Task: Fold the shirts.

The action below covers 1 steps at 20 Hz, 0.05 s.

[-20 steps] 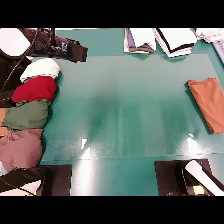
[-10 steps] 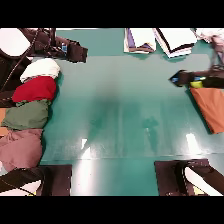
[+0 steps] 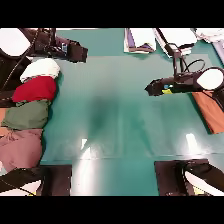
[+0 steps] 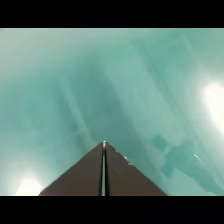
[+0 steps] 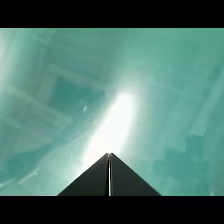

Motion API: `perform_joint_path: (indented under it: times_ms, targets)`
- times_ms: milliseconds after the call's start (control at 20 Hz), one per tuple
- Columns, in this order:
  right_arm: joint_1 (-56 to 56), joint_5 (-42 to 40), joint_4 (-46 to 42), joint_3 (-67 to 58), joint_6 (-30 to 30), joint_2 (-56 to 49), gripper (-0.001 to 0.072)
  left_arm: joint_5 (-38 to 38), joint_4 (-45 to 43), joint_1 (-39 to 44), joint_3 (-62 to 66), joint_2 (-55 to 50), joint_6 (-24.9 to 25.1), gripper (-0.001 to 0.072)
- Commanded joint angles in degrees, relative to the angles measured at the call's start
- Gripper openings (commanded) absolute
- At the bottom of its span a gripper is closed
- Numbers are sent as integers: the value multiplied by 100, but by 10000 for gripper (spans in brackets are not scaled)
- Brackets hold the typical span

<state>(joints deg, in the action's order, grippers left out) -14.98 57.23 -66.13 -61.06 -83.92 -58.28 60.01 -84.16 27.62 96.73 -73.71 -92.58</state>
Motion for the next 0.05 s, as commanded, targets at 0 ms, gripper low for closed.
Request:
perform_joint_path:
  times_ms: [0]
  targets:
    - [-87,-4,9,-2,-2,-15,17,-2,-2,2,0,-4,2,24]
